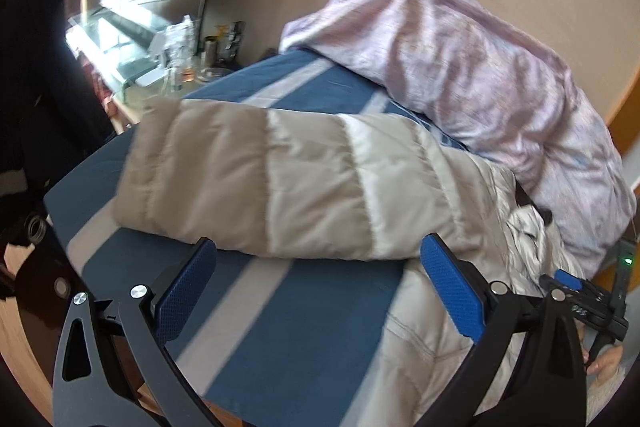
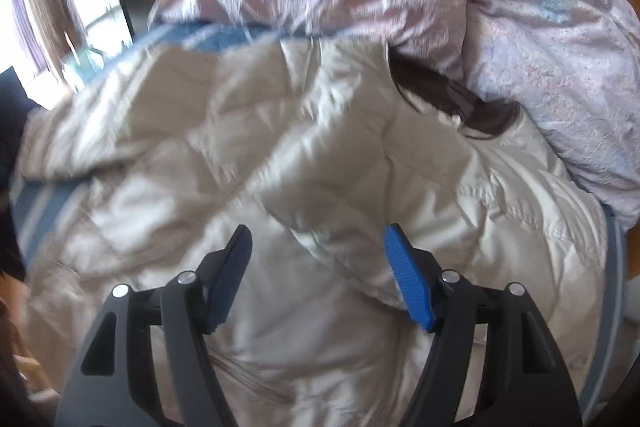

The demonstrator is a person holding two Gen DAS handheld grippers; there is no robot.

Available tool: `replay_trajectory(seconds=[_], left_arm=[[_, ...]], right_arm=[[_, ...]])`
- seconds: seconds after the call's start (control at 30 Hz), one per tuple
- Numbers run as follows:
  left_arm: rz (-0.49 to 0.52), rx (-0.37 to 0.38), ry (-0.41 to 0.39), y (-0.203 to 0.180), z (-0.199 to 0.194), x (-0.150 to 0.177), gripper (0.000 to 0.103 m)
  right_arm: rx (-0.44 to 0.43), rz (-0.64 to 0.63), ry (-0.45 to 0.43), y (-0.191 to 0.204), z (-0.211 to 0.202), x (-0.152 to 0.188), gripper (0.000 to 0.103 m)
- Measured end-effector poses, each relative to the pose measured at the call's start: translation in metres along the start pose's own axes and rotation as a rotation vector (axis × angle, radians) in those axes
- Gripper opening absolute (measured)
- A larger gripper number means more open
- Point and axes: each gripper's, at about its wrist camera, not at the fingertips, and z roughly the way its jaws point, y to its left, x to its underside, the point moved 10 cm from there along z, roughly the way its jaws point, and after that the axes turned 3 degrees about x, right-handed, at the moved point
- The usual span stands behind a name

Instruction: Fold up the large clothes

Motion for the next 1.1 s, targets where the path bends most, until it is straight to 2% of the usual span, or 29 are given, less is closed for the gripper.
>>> replay_trajectory(seconds=[0.07, 0.17, 0.27, 0.33, 0.47, 0.57, 0.7, 0.83, 0.87, 1.1], left_arm=[[-0.036, -0.003, -0.015, 0.012, -0.003, -0.003, 0.102], [-0.087, -0.014, -0.030, 0.028, -0.007, -0.005, 0.102], [-0.148, -0.023, -0.029, 0.043, -0.005, -0.004, 0.102], [-0.190, -0.022, -0.018, 0.051, -0.001, -0.003, 0.099], [-0.307, -0.008, 0.024, 0.068, 0.010, 0.006, 0.091], [-0.415, -0.011, 0.034, 0.081, 0.017, 0.014, 0.087], [-0.533, -0.019, 0.038, 0.097, 0.023, 0.020, 0.085], [-0.597, -0.007, 0.022, 0.108, 0.032, 0.014, 0.079], [-0.609, 0.000, 0.014, 0.109, 0.034, 0.012, 0.073], [-0.697, 0.012, -0.023, 0.124, 0.044, 0.003, 0.050]], right_arm=[[-0.007, 0.067, -0.022, -0.005, -0.001, -0.009, 0.059], [0.004, 0.156, -0.018, -0.014, 0.011, -0.017, 0.054], [0.051, 0.103, 0.069, -0.008, 0.038, -0.009, 0.054], [0.095, 0.062, 0.075, -0.003, 0.046, -0.005, 0.054], [0.003, 0.173, 0.030, -0.009, 0.021, -0.011, 0.057], [-0.023, 0.238, -0.009, -0.023, 0.000, -0.013, 0.062], [-0.067, 0.291, -0.018, -0.034, -0.017, -0.007, 0.063], [-0.084, 0.306, -0.028, -0.038, -0.029, -0.001, 0.063], [-0.085, 0.309, -0.033, -0.039, -0.031, 0.000, 0.063], [-0.056, 0.331, -0.054, -0.060, -0.041, 0.010, 0.064]])
